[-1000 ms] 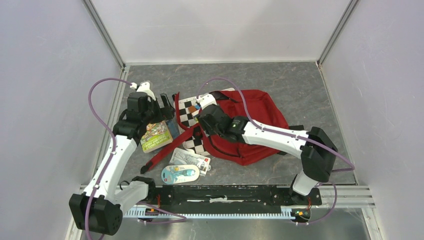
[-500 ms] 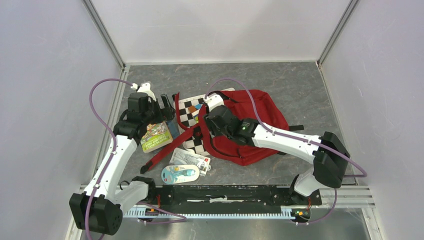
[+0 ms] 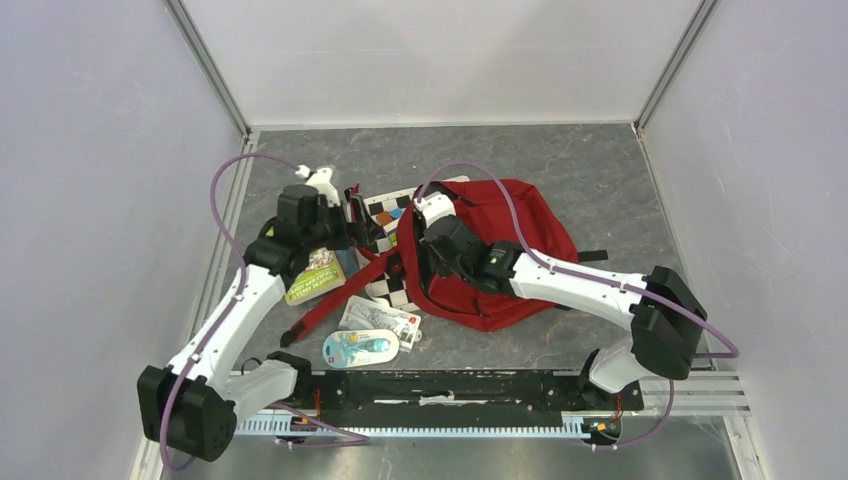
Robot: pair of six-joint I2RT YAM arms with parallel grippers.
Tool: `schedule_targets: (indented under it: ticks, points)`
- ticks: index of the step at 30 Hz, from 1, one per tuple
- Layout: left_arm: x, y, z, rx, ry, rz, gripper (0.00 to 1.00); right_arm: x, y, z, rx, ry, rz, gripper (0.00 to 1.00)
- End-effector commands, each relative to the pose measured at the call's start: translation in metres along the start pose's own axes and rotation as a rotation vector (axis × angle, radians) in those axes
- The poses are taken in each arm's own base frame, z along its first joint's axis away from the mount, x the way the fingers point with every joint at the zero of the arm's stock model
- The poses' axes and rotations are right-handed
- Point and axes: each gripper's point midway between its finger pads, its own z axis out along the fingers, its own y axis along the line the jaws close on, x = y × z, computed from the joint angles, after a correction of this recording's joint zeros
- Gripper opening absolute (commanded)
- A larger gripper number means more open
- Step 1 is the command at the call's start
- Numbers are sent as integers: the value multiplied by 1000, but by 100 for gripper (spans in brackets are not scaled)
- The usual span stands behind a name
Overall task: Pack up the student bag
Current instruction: Unzip the student bag at the center of the board.
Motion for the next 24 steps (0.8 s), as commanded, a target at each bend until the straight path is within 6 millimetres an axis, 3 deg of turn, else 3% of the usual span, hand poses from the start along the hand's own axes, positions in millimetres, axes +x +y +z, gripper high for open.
schedule_targets:
  ticks: [1,5,12,15,17,19,21,24]
  points:
    - [-7,-58,9,195,-47,-14,97,-13,-4,-12,-1,-54,40,0]
    - [4,-86,29,253,-6,-33,97,-13,-11,-20,14,-71,52,0]
    - [42,-85,73,207,140,-43,94,-19,-33,-38,71,-118,60,0]
    - [55,-73,85,147,186,-36,69,-18,-60,-43,155,-109,57,0]
    - [55,-62,85,93,175,-25,44,-12,-85,-45,220,-89,56,0]
    - [52,-55,82,57,159,-9,27,-5,-110,-47,271,-67,60,0]
    - [53,-48,80,25,166,14,16,5,-137,-51,326,-42,70,0]
    - [60,-36,77,-24,192,33,8,24,-174,-55,405,-7,99,0]
